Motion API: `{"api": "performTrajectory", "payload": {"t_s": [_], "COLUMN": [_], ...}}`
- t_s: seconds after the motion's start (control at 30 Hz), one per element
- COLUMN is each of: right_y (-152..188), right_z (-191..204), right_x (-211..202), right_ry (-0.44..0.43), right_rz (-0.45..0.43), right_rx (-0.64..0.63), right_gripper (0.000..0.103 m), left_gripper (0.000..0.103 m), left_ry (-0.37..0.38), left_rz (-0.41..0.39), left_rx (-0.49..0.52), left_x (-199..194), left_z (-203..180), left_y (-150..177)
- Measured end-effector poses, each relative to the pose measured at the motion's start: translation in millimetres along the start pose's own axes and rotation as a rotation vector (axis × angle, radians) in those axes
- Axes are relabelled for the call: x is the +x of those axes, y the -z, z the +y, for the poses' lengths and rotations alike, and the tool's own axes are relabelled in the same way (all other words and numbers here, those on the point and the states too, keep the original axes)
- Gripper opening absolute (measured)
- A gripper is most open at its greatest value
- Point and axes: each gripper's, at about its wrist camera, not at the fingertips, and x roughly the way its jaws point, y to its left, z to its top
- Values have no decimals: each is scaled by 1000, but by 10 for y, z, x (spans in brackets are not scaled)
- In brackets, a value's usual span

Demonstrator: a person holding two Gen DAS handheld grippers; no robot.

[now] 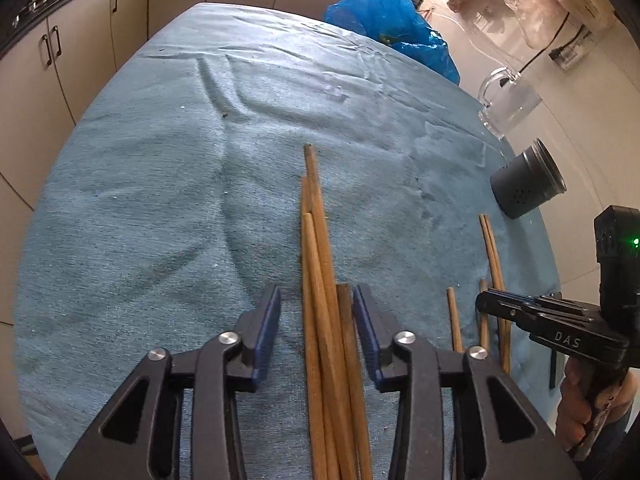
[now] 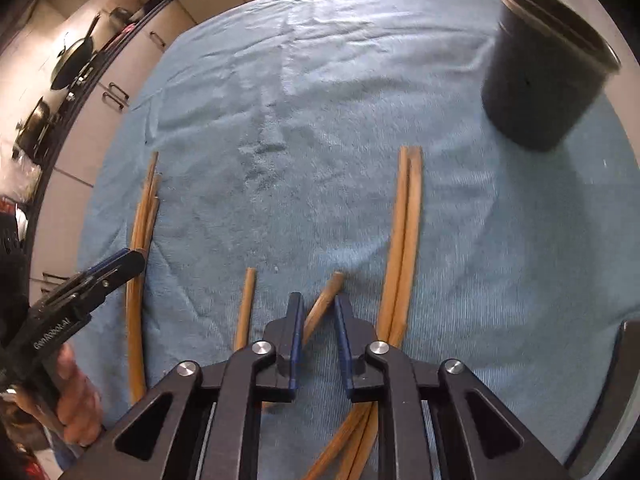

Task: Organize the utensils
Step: 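Close the left tool on a chopstick while the right tool holds its chopsticks, then lift the held chopsticks with both tools and carry them toward the black cup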

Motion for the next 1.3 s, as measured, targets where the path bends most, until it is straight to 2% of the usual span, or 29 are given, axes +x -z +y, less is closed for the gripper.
{"api": "performTrajectory", "payload": {"t_s": [0.07,0.3,0.47,0.57,0.7,0.8,0.9,0.97,1.0,1.03,1.07,1.17,1.2,1.3], "right_y": [-27,-11,-28,-35,-83,-67,-58,-68,-72,-82,-92,-118,-119,-94], "right_z": [-7,-120,-63,-41,-47,-88,-129,-139,-133,-130,-128,-128,-114,-49], "right_x": [0,-68,-165,-224,-220,-239,-264,-271,-276,-285,-298,-369,-420,-607], "right_ry": [-7,-137,-166,-182,-191,-198,-209,-214,-216,-218,-220,-225,-225,-220], "right_rz": [-5,-52,-100,-128,-141,-139,-140,-146,-149,-153,-158,-179,-196,-267], "right_rx": [-14,27,21,14,28,34,35,34,30,28,29,23,17,-20], "right_gripper": [10,9,9,9,9,9,9,9,9,9,9,9,9,9], "left_gripper": [42,42,42,42,42,42,39,39,30,11,8,7,7,7], "left_ry": [-1,12,29,16,-39,-90,-175,-198,-214,-246,-271,-215,-215,-151], "left_rz": [-5,-9,-1,11,20,56,85,69,61,53,49,25,-13,-110], "left_rx": [-9,-31,-18,-4,49,75,91,112,113,117,118,97,104,112], "left_x": [-12,-32,37,107,206,346,504,523,523,529,532,410,310,-52], "left_z": [29,43,-112,-238,-440,-513,-536,-576,-588,-599,-610,-605,-632,-731], "left_y": [-13,-123,-355,-485,-639,-718,-724,-726,-729,-724,-722,-707,-684,-627]}}
